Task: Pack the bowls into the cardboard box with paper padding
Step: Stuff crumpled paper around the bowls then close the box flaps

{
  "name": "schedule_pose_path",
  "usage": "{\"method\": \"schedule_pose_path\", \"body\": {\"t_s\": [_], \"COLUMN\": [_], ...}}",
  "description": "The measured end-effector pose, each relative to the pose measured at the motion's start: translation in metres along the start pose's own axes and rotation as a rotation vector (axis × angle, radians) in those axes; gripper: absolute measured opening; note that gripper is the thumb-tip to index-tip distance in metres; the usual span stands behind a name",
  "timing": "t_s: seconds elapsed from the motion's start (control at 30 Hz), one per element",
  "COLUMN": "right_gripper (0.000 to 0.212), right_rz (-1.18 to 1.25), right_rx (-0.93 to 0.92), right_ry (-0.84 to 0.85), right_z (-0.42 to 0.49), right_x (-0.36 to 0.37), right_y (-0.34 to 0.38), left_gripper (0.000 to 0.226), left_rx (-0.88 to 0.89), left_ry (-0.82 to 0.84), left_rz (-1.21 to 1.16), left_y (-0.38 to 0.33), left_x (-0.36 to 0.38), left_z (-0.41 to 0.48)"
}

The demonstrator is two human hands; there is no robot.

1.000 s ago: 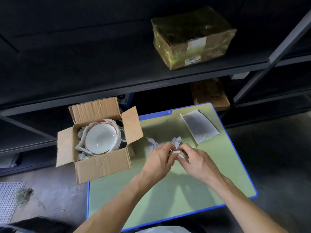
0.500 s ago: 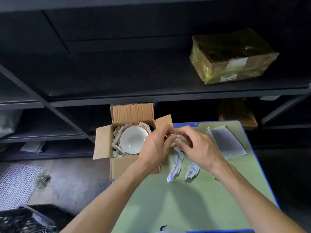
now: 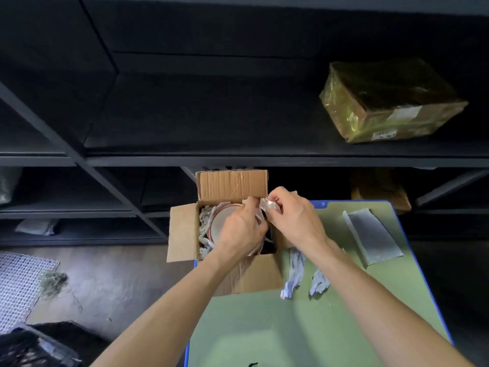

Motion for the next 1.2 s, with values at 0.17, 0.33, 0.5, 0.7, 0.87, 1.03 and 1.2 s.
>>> {"method": "schedule_pose_path", "body": {"t_s": [0.17, 0.33, 0.5, 0.7, 0.87, 1.03, 1.2], "right_gripper": [0.010, 0.018, 0.009, 0.049, 0.023, 0.018, 0.021], "right_rz": [-0.144, -0.250, -0.282, -0.301, -0.397, -0.486, -0.432], "right_rx": [-0.059, -0.122, -0.126, -0.186, -0.270, -0.228, -0.214], "right_ry": [-0.050, -0.052, -0.035, -0.034, -0.040, 0.004, -0.025], "right_z": [0.011, 0.006, 0.002, -0.015, -0.019, -0.007, -0.009], "right_x": [0.016, 0.028, 0.032, 0.025, 0.033, 0.040, 0.034], "right_y": [0.012, 0.017, 0.018, 0.017, 0.021, 0.022, 0.024], "left_gripper": [0.017, 0.025, 0.023, 0.022, 0.019, 0.018, 0.021], "left_rx": [-0.019, -0.052, -0.076, -0.058, -0.046, -0.048, -0.017], "left_ry": [-0.082, -0.039, -0.033, -0.100, -0.096, -0.090, -0.067], "left_rz": [-0.061, -0.123, -0.148, -0.115, -0.131, -0.143, -0.135], "left_y": [0.005, 0.008, 0.010, 0.007, 0.008, 0.010, 0.008], "left_x": [-0.006, -0.002, -0.002, -0.008, -0.004, -0.005, -0.003], "left_z": [0.008, 0.009, 0.006, 0.015, 0.013, 0.014, 0.010]}}
Point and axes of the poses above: each hand's wrist, its own z-axis towards the middle knuckle, its own x-axis out of the palm, y = z × x, the point moved 9 cm from there along z, towards the middle knuckle, and after that the axes turned 2 degrees about z, right-handed, at the moved point
